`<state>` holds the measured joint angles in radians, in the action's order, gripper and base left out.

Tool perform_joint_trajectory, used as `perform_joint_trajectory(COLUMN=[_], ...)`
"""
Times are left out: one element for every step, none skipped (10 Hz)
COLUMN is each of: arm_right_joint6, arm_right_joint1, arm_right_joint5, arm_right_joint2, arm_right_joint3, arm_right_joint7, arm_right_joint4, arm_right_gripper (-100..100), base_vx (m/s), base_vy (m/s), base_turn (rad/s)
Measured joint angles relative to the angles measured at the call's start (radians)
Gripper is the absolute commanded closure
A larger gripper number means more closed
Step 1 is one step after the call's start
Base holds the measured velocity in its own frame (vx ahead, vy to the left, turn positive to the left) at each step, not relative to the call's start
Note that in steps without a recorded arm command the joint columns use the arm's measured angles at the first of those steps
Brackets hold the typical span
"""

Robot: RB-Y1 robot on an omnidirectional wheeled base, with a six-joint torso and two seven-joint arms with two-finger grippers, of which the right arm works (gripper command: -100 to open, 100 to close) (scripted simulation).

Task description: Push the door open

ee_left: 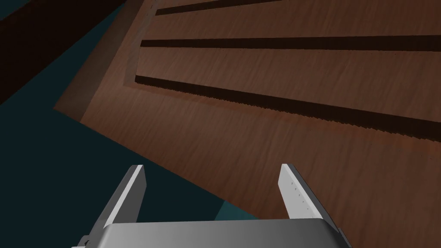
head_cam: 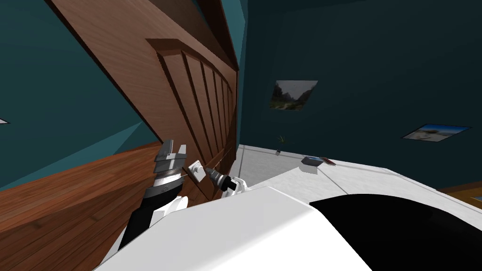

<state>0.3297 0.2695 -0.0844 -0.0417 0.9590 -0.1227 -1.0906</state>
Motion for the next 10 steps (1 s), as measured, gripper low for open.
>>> perform_joint_trajectory(arm_right_joint6=[0.001, 0.000, 0.001, -0.001, -0.001, -0.001, -0.001, -0.001, -0.001, -0.001], arm_right_joint1=[0.001, 0.001, 0.001, 0.002, 0.002, 0.002, 0.002, 0.002, 0.002, 0.002], arm_right_joint5=[0.001, 0.002, 0.002, 0.003, 0.003, 0.003, 0.003, 0.003, 0.003, 0.003], arm_right_joint2=[0.004, 0.011, 0.019, 0.033, 0.035, 0.034, 0.033, 0.033, 0.033, 0.033], arm_right_joint3=[-0.003, -0.007, -0.009, -0.013, -0.013, -0.013, -0.013, -0.013, -0.013, -0.013], arm_right_joint7=[0.002, 0.005, 0.005, 0.007, 0.007, 0.007, 0.007, 0.007, 0.007, 0.007], arm_right_joint4=[0.004, 0.006, 0.007, 0.007, 0.007, 0.007, 0.007, 0.007, 0.007, 0.007], arm_right_gripper=[-100, -100, -100, -100, 100, 100, 100, 100, 100, 100], base_vx=[0.101, 0.106, 0.069, 0.025, -0.003, -0.010, -0.009, -0.005, -0.002, 0.000], base_vy=[0.172, 0.190, 0.147, 0.055, -0.006, -0.021, -0.019, -0.013, -0.006, 0.000], base_turn=[0.026, 0.011, -0.002, -0.004, 0.000, 0.004, 0.001, -0.001, 0.000, 0.000])
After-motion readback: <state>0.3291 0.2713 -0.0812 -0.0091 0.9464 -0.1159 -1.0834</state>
